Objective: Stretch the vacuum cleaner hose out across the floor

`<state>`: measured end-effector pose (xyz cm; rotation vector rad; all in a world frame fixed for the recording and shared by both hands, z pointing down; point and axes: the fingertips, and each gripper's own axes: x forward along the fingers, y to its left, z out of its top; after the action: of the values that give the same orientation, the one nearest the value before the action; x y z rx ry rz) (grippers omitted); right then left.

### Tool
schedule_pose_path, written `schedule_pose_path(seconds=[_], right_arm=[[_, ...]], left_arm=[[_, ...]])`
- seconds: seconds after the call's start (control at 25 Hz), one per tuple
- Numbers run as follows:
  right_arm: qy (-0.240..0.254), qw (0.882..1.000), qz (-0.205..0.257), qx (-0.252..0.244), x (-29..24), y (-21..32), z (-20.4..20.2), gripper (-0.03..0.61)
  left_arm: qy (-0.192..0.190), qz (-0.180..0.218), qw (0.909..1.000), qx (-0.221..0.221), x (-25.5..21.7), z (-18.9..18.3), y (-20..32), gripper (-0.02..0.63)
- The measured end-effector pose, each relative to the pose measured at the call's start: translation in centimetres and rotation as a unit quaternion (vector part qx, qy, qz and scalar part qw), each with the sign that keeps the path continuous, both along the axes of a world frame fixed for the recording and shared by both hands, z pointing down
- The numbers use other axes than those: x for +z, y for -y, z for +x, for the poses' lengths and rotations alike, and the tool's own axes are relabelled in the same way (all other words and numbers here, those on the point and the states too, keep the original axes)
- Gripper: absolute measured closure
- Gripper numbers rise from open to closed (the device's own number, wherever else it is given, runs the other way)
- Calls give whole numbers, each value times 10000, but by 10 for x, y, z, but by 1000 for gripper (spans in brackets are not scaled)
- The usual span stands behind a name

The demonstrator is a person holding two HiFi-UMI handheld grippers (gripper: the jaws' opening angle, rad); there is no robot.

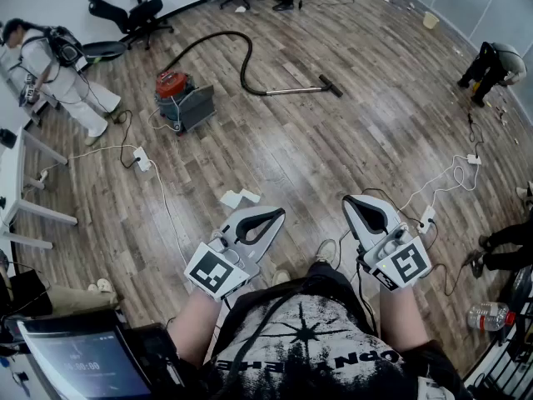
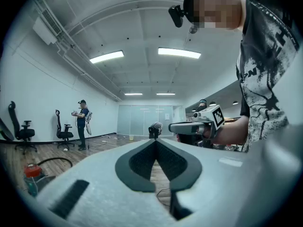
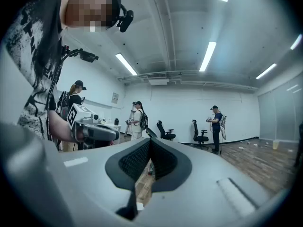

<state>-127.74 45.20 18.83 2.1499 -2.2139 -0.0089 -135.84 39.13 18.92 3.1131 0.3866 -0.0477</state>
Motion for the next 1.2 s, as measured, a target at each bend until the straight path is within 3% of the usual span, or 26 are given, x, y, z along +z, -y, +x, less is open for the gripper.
schedule_pose_path(seconds=[0.12,0.24,0.4,0.52,0.88,1.08,1.2], right_arm=[[137,9998,89,58,-10,12,-4,572],[79,9999,103,16,-9,13,-7,572],[50,9999,123,-83,-5,11,-8,572],[91,9997,165,-131,-5,9,-5,572],[168,9995,172,-183,-1,0,-12,571],[43,9999,49,78,2,-7,-2,571],[102,9998,61,171,1,-10,2,571]], left_arm=[[60,-10,10000,22,-3,-8,10,614],[442,-66,9990,-28,11,-16,11,615],[238,-37,9997,-75,5,-12,7,615],[495,-63,9987,-71,16,-9,4,614],[628,-62,9980,82,19,-5,-7,615],[161,16,9993,331,6,5,-18,614],[224,62,9989,410,8,6,-23,614]])
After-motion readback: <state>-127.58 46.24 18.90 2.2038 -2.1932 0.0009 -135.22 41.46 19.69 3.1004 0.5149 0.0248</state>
